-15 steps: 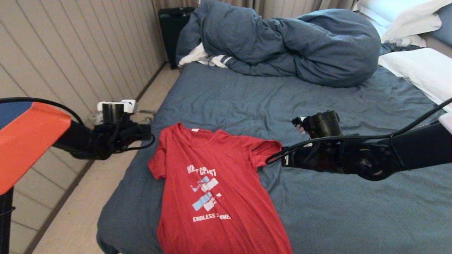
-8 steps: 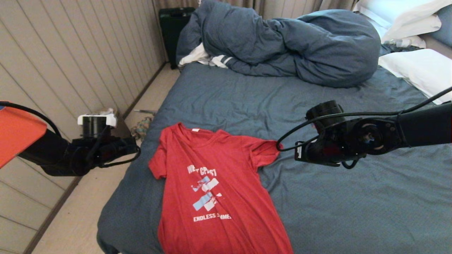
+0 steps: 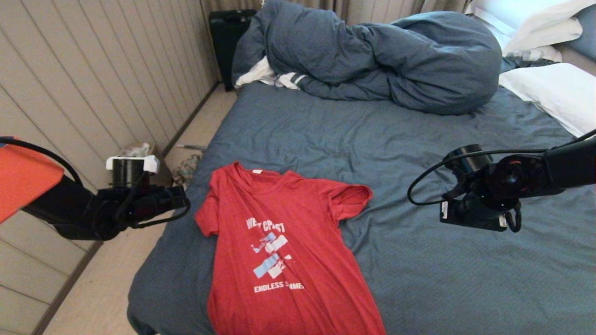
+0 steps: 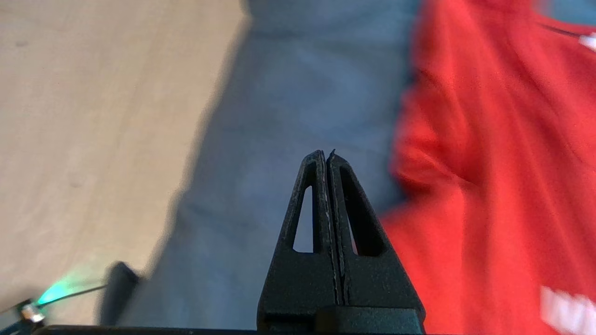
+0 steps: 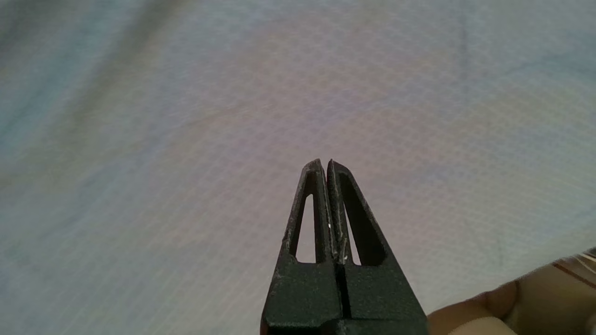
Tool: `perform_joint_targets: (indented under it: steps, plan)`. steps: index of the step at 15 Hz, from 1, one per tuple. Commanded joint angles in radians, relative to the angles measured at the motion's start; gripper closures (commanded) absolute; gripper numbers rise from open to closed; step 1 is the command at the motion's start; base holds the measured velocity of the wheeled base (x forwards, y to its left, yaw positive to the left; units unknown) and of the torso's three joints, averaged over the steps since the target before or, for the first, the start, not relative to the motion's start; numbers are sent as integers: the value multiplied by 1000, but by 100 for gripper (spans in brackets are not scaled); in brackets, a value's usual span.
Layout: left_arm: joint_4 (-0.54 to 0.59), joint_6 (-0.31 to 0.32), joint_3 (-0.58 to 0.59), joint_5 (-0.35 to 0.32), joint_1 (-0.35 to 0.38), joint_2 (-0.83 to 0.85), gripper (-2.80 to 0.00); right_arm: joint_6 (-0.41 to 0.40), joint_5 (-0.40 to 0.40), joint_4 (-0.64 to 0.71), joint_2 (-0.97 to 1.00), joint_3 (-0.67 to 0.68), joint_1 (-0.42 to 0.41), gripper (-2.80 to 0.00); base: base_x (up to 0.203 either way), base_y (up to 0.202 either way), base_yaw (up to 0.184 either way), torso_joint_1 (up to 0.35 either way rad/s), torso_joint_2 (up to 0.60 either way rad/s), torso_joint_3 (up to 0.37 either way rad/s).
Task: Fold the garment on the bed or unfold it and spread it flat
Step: Unford the red T-shirt
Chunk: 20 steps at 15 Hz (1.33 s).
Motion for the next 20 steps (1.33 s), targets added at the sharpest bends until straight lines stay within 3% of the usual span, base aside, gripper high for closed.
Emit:
perform_joint_targets:
  steps: [1, 2, 3, 5, 12, 20]
  plan:
    - [-4, -5, 42, 0, -24, -42, 0, 2, -6, 1, 19, -4, -11, 0, 0, 0, 0, 0, 0, 0]
    - [-8, -7, 66, -1, -40, -51, 0, 2, -6, 1, 24, -12, -4, 0, 0, 0, 0, 0, 0, 0]
    - [-13, -9, 74, -19, -47, -51, -280, 3, -6, 1, 29, -18, -1, 0, 0, 0, 0, 0, 0, 0]
    - [-14, -10, 83, -51, -51, -48, -280, 3, -6, 1, 30, -22, 0, 0, 0, 0, 0, 0, 0, 0]
    - [-17, -12, 112, -43, -125, 27, -280, 2, -6, -3, 30, -22, 0, 0, 0, 0, 0, 0, 0, 0]
    - [-45, -15, 112, -38, -154, 47, -280, -1, -6, -5, 46, -36, 3, 0, 0, 0, 0, 0, 0, 0]
